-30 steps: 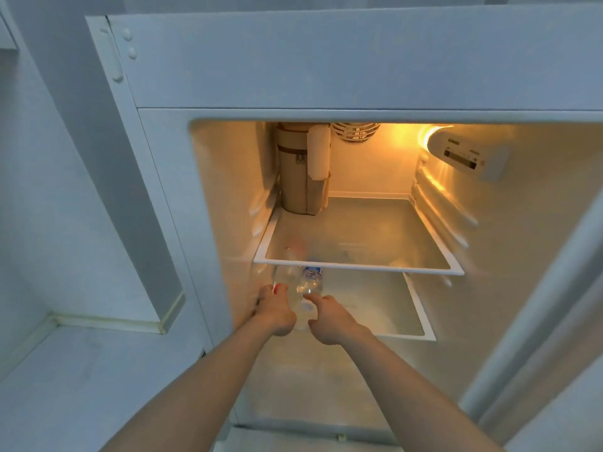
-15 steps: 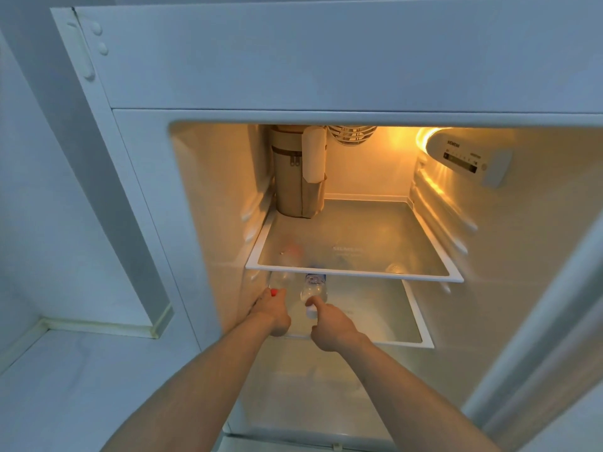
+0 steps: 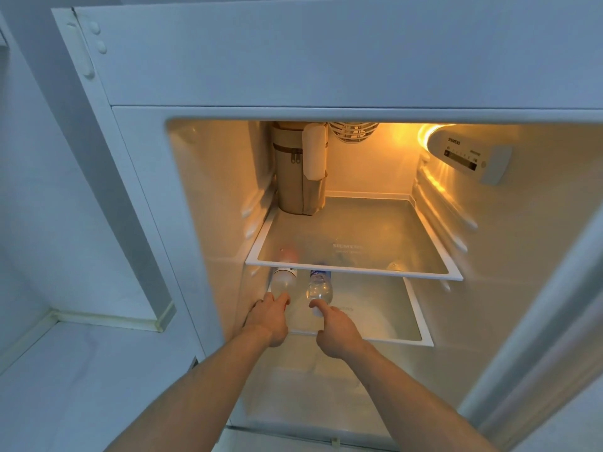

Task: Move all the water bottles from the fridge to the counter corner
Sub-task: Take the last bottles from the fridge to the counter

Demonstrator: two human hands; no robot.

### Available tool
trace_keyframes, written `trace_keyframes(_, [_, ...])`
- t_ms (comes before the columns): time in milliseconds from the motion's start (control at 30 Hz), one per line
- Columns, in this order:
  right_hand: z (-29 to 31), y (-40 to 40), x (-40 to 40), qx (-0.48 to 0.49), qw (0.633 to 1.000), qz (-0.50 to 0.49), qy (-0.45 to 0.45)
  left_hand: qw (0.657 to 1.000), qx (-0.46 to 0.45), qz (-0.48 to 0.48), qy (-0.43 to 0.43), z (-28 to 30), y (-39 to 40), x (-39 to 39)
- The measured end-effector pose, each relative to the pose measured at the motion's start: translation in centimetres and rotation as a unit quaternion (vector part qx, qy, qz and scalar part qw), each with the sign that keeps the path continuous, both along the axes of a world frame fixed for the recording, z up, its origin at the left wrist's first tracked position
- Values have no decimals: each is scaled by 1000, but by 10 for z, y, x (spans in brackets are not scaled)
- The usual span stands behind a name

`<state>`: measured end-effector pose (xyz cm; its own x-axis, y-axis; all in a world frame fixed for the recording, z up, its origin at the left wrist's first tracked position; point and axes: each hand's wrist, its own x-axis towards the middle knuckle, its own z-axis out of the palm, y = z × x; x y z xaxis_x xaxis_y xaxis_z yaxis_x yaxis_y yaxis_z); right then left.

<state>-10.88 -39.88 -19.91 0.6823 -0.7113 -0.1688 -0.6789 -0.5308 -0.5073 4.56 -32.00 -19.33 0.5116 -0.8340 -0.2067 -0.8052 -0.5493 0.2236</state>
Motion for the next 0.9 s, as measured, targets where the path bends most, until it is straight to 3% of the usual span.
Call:
trace_keyframes(367, [-12, 17, -9, 7, 998, -26, -50, 1000, -14, -13, -21, -1, 23, -27])
trace_keyframes(700, [8, 58, -27, 33, 987, -57, -144, 981, -185, 2, -64, 21, 88, -56])
trace_keyframes(900, [50, 102, -49, -2, 963, -88, -256, 962, -268, 20, -45, 59, 168, -73])
